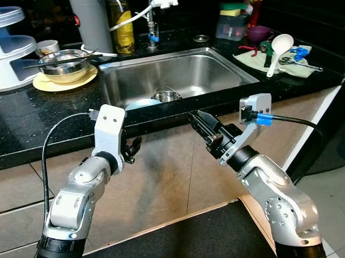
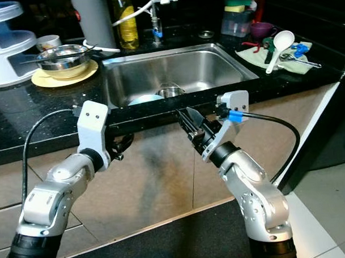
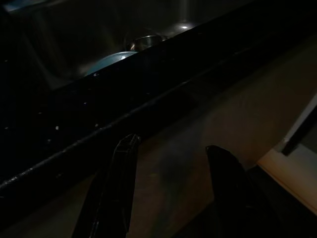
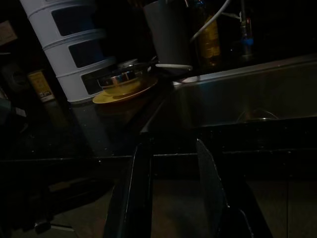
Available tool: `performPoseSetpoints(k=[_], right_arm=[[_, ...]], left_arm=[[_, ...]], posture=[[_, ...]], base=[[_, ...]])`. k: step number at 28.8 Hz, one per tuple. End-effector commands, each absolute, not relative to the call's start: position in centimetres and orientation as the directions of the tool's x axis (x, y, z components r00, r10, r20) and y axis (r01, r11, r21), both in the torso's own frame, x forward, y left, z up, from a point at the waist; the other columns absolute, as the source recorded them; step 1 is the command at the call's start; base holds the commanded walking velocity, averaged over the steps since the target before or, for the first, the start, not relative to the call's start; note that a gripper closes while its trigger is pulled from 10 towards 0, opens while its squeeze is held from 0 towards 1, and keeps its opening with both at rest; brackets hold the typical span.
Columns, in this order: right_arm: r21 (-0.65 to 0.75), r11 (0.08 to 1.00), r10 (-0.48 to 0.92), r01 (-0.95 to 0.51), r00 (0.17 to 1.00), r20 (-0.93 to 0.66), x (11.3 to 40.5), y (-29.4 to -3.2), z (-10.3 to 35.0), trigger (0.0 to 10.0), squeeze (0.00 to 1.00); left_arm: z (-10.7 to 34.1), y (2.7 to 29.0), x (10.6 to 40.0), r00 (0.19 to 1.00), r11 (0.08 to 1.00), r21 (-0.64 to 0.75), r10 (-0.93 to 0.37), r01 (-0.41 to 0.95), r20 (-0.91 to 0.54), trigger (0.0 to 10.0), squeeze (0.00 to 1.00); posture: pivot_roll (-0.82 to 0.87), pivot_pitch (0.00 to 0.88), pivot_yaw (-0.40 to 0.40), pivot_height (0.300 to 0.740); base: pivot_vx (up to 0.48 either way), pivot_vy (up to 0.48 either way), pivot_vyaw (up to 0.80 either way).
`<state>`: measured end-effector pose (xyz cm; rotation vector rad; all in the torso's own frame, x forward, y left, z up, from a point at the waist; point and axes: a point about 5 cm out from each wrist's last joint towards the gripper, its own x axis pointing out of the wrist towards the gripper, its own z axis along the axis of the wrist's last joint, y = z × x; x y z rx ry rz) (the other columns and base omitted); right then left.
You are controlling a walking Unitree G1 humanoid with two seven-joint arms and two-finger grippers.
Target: Kitchen organization
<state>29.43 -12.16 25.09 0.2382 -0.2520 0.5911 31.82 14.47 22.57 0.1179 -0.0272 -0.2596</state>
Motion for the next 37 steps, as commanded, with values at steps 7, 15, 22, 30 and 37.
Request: performPoseSetpoints(k=[7,15,22,30,37], right_arm=[[0.161,0.814,0.507,-0.559,0.817,0.274,29.7,-11.9,24.3,10.0,0.0],[0.181,0.822,0.475,-0.539,0.826,0.303,29.8,-11.7,24.4,10.0,0.0],[0.179,0.767,0.564,-0.617,0.78,0.273,29.3,-10.8,23.9,10.0,0.0],[0.118,0.749,0.63,-0.652,0.756,0.177,28.8,-10.9,22.2,10.0,0.0],[0.078,0.803,0.564,-0.591,0.796,0.22,29.4,-11.5,23.1,10.0,0.0]], left_arm=[[22.4,15.3,32.0,0.983,0.973,0.147,-0.184,0.179,0.019,10.0,0.0],[26.2,15.9,32.0,0.963,0.993,0.084,-0.099,0.081,0.252,10.0,0.0],[24.8,15.3,30.8,0.942,0.963,0.087,-0.266,0.253,0.206,10.0,0.0],[24.1,16.7,30.9,0.96,0.974,0.124,-0.213,0.192,0.183,10.0,0.0],[24.3,16.8,30.7,0.959,0.975,0.114,-0.209,0.189,0.191,10.0,0.0]], posture=[[-0.08,0.152,0.01,0.74],[-0.07,0.15,0.011,0.74],[-0.07,0.146,0.009,0.74],[-0.07,0.133,0.006,0.74],[-0.07,0.129,0.004,0.74]], base=[[0.0,0.0,0.0],[0.0,0.0,0.0],[0.0,0.0,0.0],[0.0,0.0,0.0],[0.0,0.0,0.0]])
